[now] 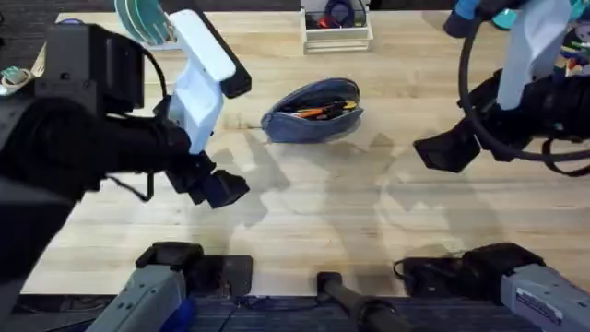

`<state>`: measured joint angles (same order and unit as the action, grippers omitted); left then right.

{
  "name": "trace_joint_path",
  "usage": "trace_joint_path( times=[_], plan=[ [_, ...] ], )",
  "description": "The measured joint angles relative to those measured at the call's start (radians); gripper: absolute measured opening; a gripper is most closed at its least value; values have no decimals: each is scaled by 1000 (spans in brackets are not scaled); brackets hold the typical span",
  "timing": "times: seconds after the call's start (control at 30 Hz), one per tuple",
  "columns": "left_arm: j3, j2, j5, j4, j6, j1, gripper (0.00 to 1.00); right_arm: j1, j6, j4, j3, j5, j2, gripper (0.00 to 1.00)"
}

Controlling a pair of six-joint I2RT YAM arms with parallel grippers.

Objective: Unzip the bag, pick up the pens from the table one at a time and place them inside, then zip the bag closed.

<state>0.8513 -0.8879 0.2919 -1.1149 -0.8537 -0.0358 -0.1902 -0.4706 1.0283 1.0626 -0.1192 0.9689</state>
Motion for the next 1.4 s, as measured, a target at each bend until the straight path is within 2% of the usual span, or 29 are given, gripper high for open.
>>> trace_joint_path(
  times=[0.07,0.1,0.3,0.43,0.63,0.9,1.1,1.23,1.4],
  plan=[
    [0,-43,32,8,-40,27,993,0,0,0,0,0,0,997],
    [0,-149,123,9,-144,120,993,0,0,0,0,0,0,997],
    [0,-252,268,15,-341,273,993,0,0,0,0,0,0,998],
    [0,-291,353,19,-465,347,993,0,15,0,0,0,0,997],
    [0,-364,429,72,-592,405,993,0,111,0,0,-19,0,998],
    [0,-446,511,171,-648,435,993,0,191,0,0,-215,0,998],
    [0,-454,587,181,-671,477,993,0,208,-7,0,-381,0,997],
    [0,-454,614,181,-678,501,993,-12,209,-58,0,-428,0,996],
    [0,-454,633,181,-681,510,993,-83,209,-167,0,-451,8,996]
  ],
)
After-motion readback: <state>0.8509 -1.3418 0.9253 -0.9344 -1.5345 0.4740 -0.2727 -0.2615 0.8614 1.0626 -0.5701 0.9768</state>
